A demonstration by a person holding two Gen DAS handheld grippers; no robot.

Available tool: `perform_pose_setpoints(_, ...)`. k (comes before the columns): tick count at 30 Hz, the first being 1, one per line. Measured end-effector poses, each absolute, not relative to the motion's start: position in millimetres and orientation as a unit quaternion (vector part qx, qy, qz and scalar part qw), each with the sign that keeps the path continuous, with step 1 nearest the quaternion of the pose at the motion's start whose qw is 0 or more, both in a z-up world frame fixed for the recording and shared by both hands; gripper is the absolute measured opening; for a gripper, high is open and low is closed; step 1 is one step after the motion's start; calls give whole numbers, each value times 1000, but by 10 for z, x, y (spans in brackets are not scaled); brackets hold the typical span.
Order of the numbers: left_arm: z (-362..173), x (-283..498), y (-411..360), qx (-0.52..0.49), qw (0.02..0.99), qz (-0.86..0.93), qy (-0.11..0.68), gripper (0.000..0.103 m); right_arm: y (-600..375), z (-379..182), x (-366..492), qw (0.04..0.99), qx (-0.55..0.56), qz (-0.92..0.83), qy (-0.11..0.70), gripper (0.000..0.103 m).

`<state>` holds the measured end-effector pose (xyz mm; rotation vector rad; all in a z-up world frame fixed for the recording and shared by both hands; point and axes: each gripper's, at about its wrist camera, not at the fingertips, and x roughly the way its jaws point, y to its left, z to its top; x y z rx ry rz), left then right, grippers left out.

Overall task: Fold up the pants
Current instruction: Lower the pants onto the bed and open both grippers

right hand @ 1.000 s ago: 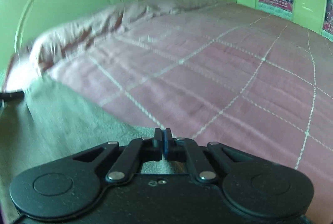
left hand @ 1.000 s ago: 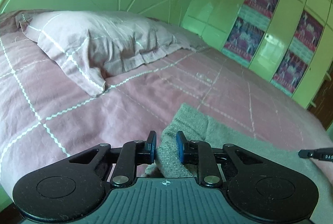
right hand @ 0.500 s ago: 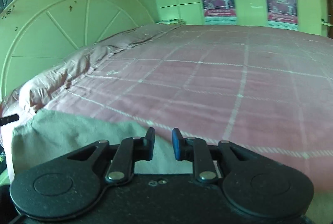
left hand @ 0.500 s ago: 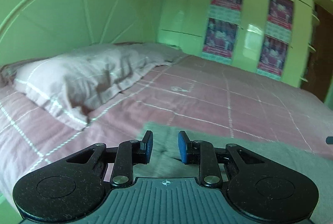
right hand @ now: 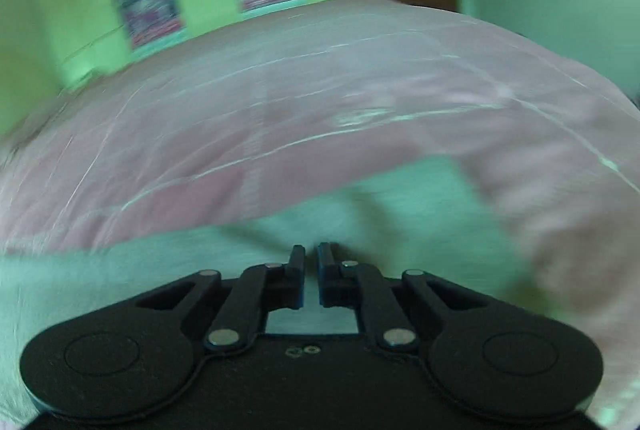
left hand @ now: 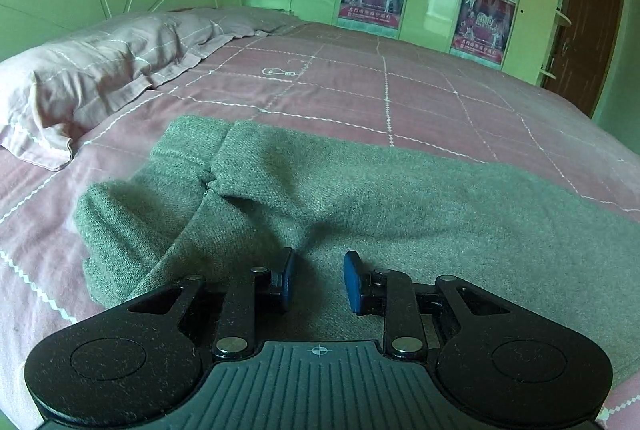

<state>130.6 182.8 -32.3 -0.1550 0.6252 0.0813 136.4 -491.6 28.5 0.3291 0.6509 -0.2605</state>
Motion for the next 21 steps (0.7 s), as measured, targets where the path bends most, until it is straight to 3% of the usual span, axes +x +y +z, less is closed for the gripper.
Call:
perform_pose_setpoints(1,-322,1329,1829,-75,948,40,308,27,-5060,358,1179,927,187,-145,292,18)
perform_pose_setpoints(7,-317,1345,1816,-80,947,43,307,28,-5618,384,225,902,347,-178,188,20)
perform_pose_setpoints(9,-320,1343,1808,-81,948,44,306,30,-5802,179,53,873,416,-180,179,18)
perform_pose_setpoints(12,-323,1348,1773,-78,948,35,306,41,-5881,-72,44,853,461,-165,181,16)
perform_pose_setpoints(14,-319,1343,1717,-66,949,24,307,57,-5841,-157,152,849,469,-149,191,15)
perform_pose_setpoints(16,-316,1334,1654,-53,950,17,308,65,-5760,-200,302,845,460,-160,223,13)
perform_pose_setpoints(17,-315,1327,1634,-48,950,17,308,67,-5726,-204,351,845,456,-162,227,1)
perform_pose_setpoints(21,-301,1293,1605,-48,950,18,307,69,-5565,20,354,879,417,-147,180,0)
